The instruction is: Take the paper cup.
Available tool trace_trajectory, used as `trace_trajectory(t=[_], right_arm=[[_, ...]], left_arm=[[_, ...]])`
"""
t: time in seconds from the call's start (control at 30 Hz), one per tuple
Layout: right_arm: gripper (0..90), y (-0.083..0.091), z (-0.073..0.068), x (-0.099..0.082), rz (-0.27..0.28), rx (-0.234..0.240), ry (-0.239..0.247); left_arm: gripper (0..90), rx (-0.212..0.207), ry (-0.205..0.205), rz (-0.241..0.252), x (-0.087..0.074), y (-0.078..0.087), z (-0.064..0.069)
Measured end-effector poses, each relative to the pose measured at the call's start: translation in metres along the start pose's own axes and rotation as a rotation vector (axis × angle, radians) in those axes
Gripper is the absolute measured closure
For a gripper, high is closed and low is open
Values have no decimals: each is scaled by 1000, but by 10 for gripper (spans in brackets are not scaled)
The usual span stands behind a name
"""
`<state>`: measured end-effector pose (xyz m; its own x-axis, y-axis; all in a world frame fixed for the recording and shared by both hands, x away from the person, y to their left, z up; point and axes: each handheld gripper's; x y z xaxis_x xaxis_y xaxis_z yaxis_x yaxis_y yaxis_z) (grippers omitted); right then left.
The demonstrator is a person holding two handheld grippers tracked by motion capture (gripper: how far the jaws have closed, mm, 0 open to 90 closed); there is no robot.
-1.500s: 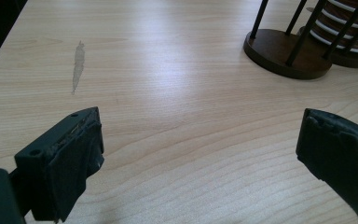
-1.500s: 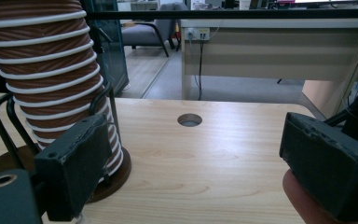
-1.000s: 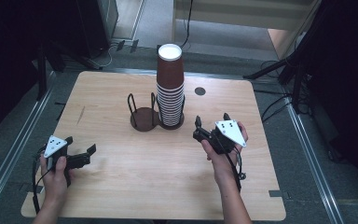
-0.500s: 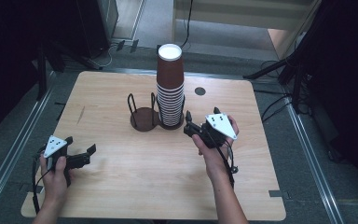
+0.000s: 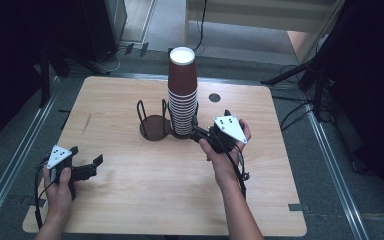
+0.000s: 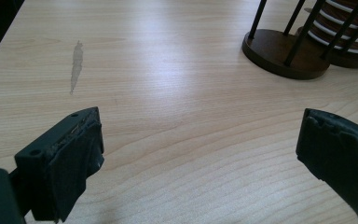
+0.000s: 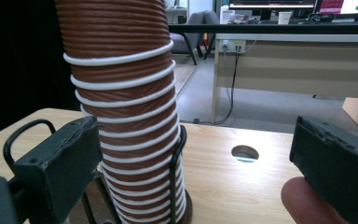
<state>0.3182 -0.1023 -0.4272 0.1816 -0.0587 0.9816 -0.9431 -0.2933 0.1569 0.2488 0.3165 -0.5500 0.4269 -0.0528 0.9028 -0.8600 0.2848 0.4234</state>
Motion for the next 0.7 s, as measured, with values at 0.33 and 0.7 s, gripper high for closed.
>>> trace_trajectory(t=[0.33, 0.7], right_arm=[[6, -11, -10, 10, 4, 28, -21], [6, -23, -22, 17, 4, 64, -11]], left_arm=[[12, -5, -1, 1, 0, 0, 0], [12, -8, -4, 0, 0, 0, 0]])
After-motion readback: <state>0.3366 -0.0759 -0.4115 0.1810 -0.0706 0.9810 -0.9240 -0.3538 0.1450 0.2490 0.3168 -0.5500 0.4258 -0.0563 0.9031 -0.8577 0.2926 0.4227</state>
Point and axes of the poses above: each handheld gripper's, and its own axes: y roughly backward along the jaws, x roughly out of its top, z roughly to its right, and after that the axes turned 4 degrees about -y, right-handed
